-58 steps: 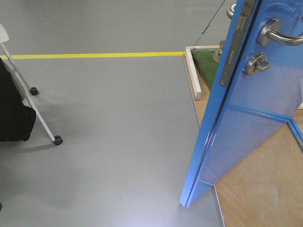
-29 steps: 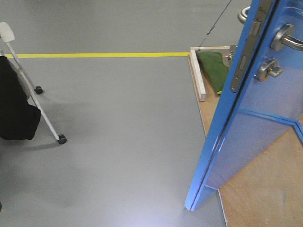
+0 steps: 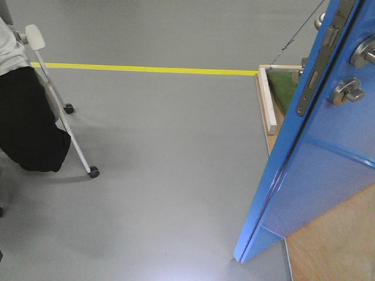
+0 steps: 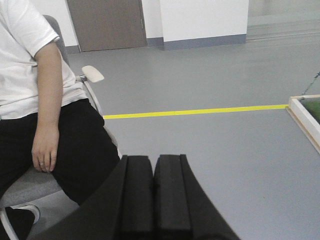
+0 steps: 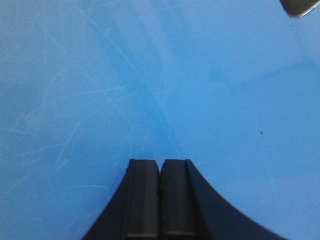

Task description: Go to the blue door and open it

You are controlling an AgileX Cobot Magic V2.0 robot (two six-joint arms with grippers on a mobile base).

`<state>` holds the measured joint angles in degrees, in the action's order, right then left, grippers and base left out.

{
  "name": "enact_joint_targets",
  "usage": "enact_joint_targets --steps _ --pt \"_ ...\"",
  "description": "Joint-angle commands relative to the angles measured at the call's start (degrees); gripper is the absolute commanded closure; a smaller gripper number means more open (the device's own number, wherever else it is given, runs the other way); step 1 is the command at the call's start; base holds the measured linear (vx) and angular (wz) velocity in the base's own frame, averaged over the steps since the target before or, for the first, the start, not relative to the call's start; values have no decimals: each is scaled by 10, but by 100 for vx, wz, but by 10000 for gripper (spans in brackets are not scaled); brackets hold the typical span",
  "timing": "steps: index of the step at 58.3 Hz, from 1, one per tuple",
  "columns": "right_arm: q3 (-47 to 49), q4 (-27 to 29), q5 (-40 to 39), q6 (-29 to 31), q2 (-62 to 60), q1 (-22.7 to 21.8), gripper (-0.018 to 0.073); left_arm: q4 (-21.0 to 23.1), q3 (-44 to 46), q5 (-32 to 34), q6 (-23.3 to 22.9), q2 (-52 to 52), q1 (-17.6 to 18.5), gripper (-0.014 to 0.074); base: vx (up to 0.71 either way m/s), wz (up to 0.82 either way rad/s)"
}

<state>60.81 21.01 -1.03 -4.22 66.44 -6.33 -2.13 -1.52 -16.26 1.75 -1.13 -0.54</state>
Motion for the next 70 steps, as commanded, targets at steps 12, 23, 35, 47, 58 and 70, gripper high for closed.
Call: enact_joint_targets --steps 12,23,35,47,58,70 --pt "21 -5 -40 4 -6 4 557 5 -3 49 -1 -3 -2 526 12 13" --pt "21 -5 -40 4 -6 4 557 5 -3 49 -1 -3 -2 526 16 8" --pt "21 -5 -38 4 -6 4 557 5 -3 49 -1 -3 -2 526 19 3" --pt "21 -5 -38 4 -6 4 557 5 -3 49 -1 -3 -2 526 22 -3" --pt "21 -5 -39 4 -6 4 557 5 -3 49 -1 -3 -2 526 25 -6" --pt "21 -5 -38 4 -6 4 557 5 -3 49 -1 -3 -2 526 26 -6"
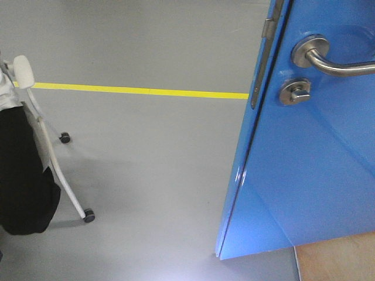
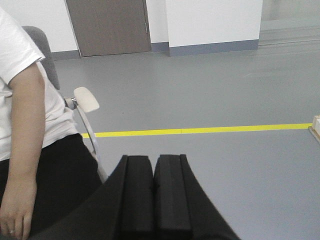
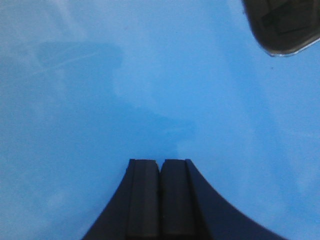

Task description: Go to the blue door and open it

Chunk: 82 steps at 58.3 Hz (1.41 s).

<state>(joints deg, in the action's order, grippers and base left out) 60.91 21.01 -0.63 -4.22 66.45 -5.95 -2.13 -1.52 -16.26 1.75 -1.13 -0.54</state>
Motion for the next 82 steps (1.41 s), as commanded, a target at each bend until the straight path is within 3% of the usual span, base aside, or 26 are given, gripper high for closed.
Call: enact_joint_targets --steps 1,82 --pt "20 -5 -42 4 -7 1 557 5 -3 49 -1 -3 -2 526 24 -5" --pt "20 -5 -42 4 -7 1 557 5 -3 49 -1 -3 -2 526 14 -3"
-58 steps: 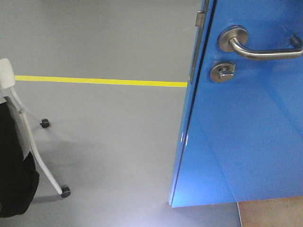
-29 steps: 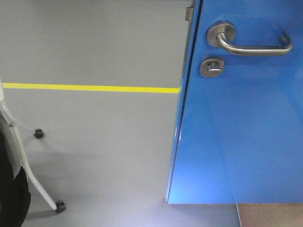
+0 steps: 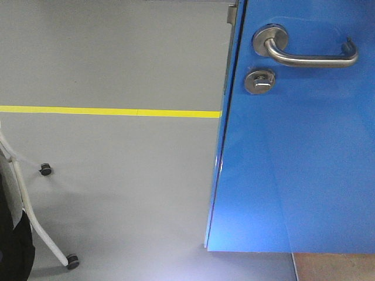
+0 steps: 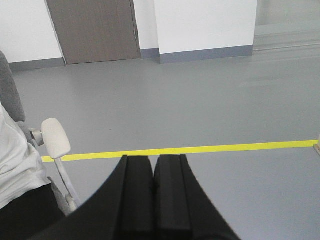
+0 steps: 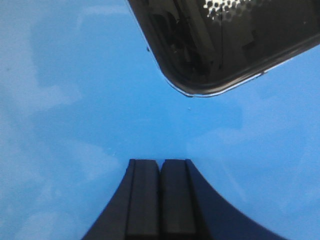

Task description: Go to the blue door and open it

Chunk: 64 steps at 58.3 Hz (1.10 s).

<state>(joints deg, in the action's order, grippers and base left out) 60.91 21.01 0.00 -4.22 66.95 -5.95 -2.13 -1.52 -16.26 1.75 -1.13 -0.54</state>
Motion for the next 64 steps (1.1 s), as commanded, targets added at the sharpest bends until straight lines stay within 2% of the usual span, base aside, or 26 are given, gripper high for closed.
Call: enact_joint_targets --steps 1,16,23,27,43,48,64 --pt "20 -5 -48 4 -12 1 557 5 -3 49 -1 -3 -2 526 1 -1" --pt "14 -5 -49 4 -12 1 557 5 -3 49 -1 -3 -2 526 0 0" --pt "-17 -9 -47 4 -45 1 557 5 -3 49 -1 -3 -2 526 0 0" --pt "-51 -25 -47 4 -83 1 557 5 -3 49 -1 -3 -2 526 0 0" --pt "-217 -165 -40 4 -281 1 557 5 -3 49 -1 -3 -2 526 0 0" --pt "-260 -193 -40 4 -350 1 557 5 -3 49 -1 -3 -2 526 0 0" --pt "-427 -198 -40 4 -512 1 557 5 -3 49 -1 -3 -2 526 0 0"
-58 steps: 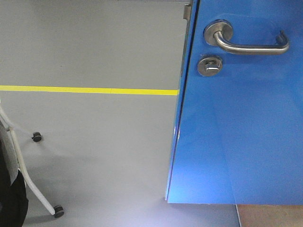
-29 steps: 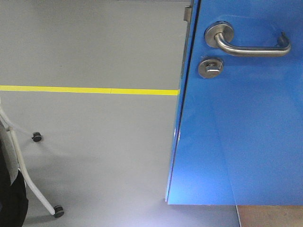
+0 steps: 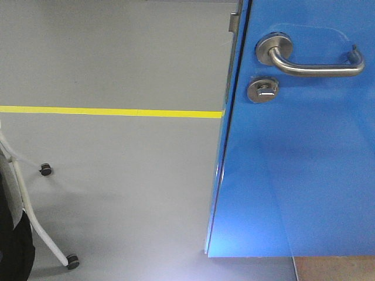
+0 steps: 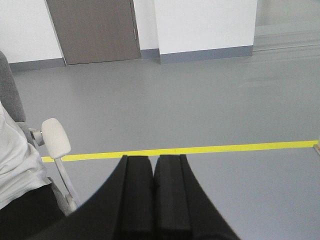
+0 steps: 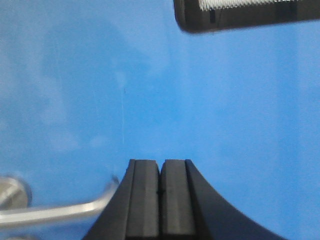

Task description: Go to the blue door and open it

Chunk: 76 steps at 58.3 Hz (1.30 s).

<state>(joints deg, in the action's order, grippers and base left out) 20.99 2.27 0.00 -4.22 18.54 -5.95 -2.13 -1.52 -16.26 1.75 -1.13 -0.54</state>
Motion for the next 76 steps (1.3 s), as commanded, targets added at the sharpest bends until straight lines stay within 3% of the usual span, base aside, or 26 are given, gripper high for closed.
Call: enact_joint_targets --steps 1,20,35,51,76 --pt "-41 -13 -40 4 -36 1 557 5 -3 49 -1 -3 -2 526 0 0" --pt "-175 -27 -40 4 -117 1 557 5 -3 49 -1 -3 -2 526 0 0" --pt "-237 -82 -38 4 -193 18 557 5 -3 49 -1 -3 -2 526 0 0" --pt "-239 -78 -3 4 -201 74 557 5 -3 49 -1 -3 -2 526 0 0" --pt "-239 -78 -4 4 -200 76 557 5 -3 49 -1 -3 -2 526 0 0"
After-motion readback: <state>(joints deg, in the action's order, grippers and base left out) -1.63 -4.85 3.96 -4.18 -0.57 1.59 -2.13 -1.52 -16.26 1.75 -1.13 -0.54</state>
